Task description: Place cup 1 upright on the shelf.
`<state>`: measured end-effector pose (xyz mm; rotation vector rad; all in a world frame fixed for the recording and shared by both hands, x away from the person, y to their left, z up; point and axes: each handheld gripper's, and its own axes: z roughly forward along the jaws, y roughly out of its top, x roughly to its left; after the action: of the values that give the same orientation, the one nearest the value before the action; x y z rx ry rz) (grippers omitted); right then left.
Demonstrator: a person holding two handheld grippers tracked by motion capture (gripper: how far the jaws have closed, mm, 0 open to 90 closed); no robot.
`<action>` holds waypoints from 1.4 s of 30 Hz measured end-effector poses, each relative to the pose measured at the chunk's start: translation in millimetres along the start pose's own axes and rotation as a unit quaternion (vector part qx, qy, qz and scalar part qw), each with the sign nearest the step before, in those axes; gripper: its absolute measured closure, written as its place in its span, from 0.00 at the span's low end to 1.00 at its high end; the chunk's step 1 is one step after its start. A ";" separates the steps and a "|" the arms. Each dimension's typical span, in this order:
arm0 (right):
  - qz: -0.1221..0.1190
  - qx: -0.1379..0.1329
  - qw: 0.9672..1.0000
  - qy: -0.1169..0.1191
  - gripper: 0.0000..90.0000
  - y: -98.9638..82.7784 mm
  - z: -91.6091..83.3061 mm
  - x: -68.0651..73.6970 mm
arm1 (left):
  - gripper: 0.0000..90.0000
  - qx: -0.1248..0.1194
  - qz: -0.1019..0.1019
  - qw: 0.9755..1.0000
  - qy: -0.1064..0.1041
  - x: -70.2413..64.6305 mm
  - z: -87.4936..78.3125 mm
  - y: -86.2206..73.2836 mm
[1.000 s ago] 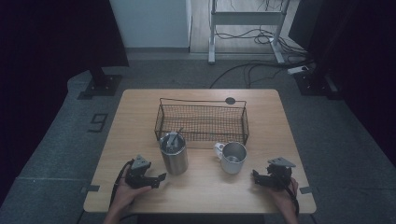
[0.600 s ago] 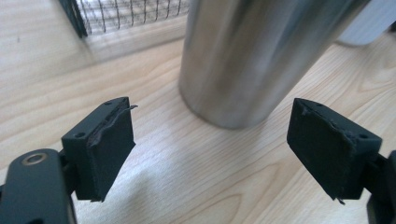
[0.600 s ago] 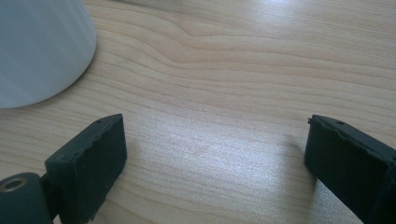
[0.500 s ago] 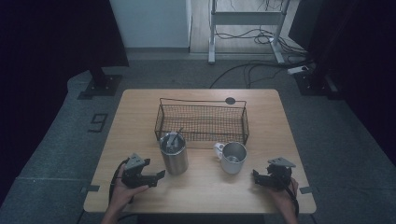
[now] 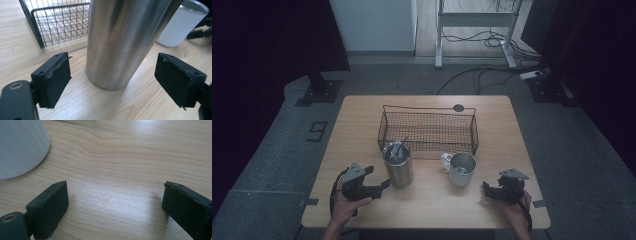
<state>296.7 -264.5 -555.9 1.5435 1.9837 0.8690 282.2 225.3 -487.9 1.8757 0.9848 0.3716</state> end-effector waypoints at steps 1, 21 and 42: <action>0.000 -0.001 1.000 0.000 0.08 0.0 0.1 0.0 | 0.15 -0.002 -0.001 1.000 -0.002 -0.1 -0.6 1.3; 0.003 -0.003 1.000 -0.002 0.10 -0.3 -0.5 -0.4 | 0.04 0.014 0.013 1.000 -0.014 -11.9 18.0 18.7; 0.003 -0.003 1.000 -0.003 0.10 -0.3 -0.7 -0.5 | 0.02 0.017 0.015 1.000 0.000 -16.7 42.1 34.2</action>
<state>296.1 -265.2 -555.7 1.5479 1.9723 0.8699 313.9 179.4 -477.4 1.9232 0.9695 0.3741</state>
